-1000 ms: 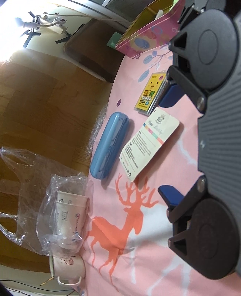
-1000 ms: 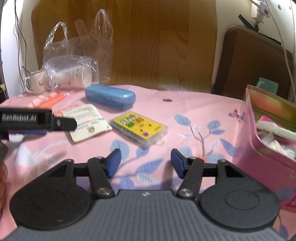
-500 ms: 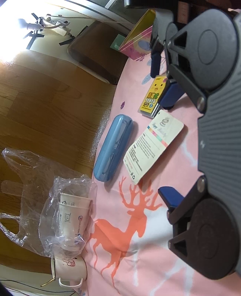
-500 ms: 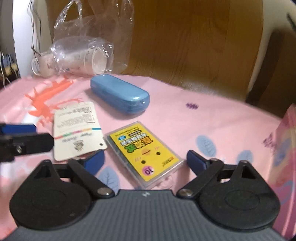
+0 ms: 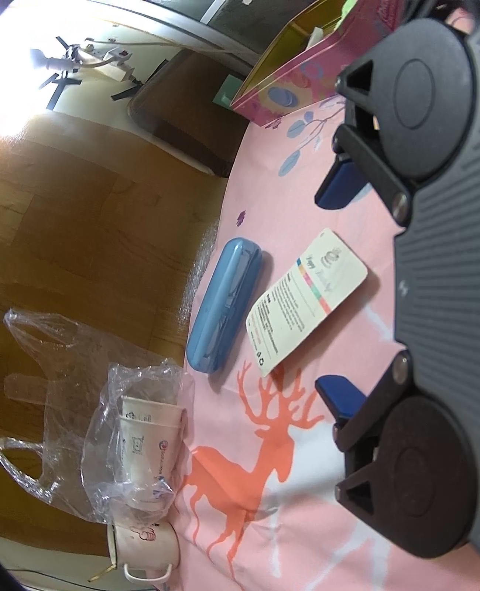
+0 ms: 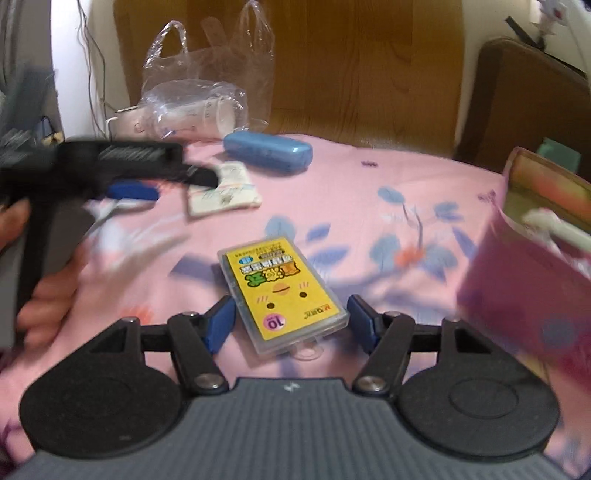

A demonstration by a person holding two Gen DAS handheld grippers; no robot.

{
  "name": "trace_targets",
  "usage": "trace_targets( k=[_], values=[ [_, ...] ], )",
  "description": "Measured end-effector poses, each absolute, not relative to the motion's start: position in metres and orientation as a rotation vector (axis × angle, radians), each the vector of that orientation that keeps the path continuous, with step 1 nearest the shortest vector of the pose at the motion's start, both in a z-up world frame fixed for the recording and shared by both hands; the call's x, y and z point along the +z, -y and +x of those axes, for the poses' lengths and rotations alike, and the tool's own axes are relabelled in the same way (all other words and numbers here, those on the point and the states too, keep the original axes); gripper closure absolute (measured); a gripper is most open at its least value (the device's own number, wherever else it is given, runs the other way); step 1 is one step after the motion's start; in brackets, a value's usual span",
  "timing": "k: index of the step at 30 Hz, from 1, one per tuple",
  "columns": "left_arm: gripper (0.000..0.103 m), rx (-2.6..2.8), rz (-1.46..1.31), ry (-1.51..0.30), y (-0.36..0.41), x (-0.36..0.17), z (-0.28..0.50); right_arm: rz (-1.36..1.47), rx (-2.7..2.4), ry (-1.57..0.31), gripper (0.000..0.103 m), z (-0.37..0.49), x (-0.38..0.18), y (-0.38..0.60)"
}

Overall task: Organize soft objects
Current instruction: 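Grasp the yellow card pack with the left tool while the right tool releases it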

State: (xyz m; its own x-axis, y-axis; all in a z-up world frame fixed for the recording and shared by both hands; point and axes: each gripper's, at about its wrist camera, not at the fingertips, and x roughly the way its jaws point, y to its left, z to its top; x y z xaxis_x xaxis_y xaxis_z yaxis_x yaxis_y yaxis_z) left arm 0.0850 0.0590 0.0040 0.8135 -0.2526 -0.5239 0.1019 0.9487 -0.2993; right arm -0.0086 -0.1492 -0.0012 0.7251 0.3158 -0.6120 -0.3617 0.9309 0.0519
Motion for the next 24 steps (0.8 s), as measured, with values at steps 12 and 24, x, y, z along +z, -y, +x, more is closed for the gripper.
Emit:
trace_targets(
  k=[12, 24],
  values=[
    [0.004, -0.404, -0.300, -0.729, -0.023, 0.008, 0.053, 0.357, 0.386, -0.656, 0.034, -0.041, -0.004, 0.200],
    [0.049, -0.604, -0.386, -0.895, 0.022, 0.006, 0.043, 0.361, 0.382, -0.594, 0.039, -0.058, -0.006, 0.200]
  ],
)
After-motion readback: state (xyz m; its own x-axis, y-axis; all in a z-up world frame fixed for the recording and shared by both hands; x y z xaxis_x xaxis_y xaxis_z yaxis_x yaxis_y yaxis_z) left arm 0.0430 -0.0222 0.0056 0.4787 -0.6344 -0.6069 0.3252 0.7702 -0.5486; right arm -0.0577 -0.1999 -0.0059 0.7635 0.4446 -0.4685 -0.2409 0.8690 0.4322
